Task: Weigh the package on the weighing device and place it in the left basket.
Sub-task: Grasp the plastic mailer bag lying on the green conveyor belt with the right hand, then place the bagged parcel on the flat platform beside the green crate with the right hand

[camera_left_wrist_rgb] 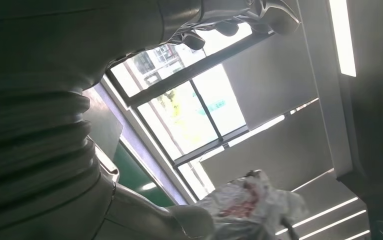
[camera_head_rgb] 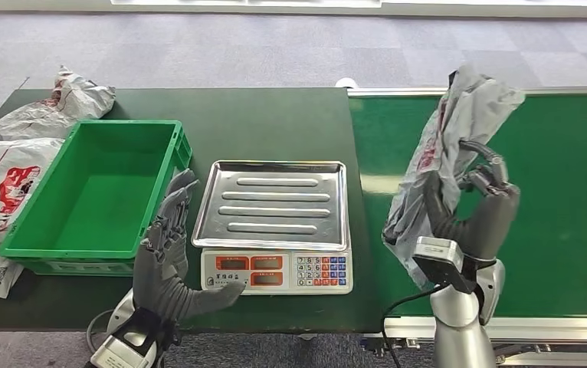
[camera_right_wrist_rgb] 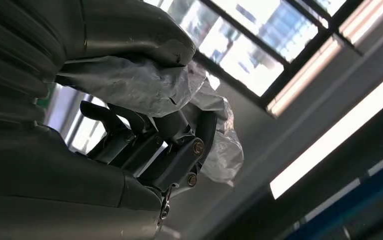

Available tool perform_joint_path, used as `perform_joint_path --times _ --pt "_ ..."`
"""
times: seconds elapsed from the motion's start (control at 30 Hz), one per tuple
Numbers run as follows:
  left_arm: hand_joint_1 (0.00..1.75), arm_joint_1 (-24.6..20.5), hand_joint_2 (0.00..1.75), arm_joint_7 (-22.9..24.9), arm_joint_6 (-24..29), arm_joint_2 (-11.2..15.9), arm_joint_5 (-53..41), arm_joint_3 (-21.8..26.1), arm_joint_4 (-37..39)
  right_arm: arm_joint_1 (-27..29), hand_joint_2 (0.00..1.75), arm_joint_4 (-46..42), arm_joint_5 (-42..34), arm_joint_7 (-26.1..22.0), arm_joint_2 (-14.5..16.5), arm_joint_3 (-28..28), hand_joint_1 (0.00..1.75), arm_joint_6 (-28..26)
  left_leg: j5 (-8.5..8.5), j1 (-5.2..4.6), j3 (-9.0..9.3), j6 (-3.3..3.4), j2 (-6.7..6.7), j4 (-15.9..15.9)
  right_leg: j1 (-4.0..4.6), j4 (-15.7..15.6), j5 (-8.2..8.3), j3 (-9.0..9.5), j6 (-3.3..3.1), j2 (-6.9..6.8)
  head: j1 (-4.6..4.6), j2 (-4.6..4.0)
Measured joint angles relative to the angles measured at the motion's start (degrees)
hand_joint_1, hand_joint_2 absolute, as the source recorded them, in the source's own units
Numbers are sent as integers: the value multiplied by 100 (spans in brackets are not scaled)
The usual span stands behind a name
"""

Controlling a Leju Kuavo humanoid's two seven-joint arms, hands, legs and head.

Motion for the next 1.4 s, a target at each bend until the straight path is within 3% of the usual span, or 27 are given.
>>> perform_joint_path --times 0.27,0.83,0.97,1.13,1.4 --pt "0 -64 175 86 0 -67 -22 0 -16 111 175 -873 862 259 353 -108 175 -1054 -1 -2 5 5 10 1 -14 -1 6 4 8 4 1 0" --pt "0 -237 175 84 -49 -154 23 -2 43 -299 175 -431 906 428 382 413 175 -865 3 -8 2 1 9 0 -8 1 10 5 6 3 1 0" --pt "0 -499 175 22 -262 -158 207 -126 217 -1013 175 530 758 425 485 941 175 -149 4 -8 -27 -2 46 -3 -9 4 18 -4 -4 40 -1 0" --pt "0 -763 175 -3 -145 -159 338 -384 534 -1942 175 2164 232 460 811 1979 175 -125 40 -3 6 -14 23 -4 -2 8 34 -10 -9 30 -1 0" --pt "0 -832 175 -5 12 -104 410 -429 775 -2254 175 3389 -213 345 964 2498 175 -142 40 -2 -6 -16 14 -4 -3 10 32 -16 -9 25 -1 0"
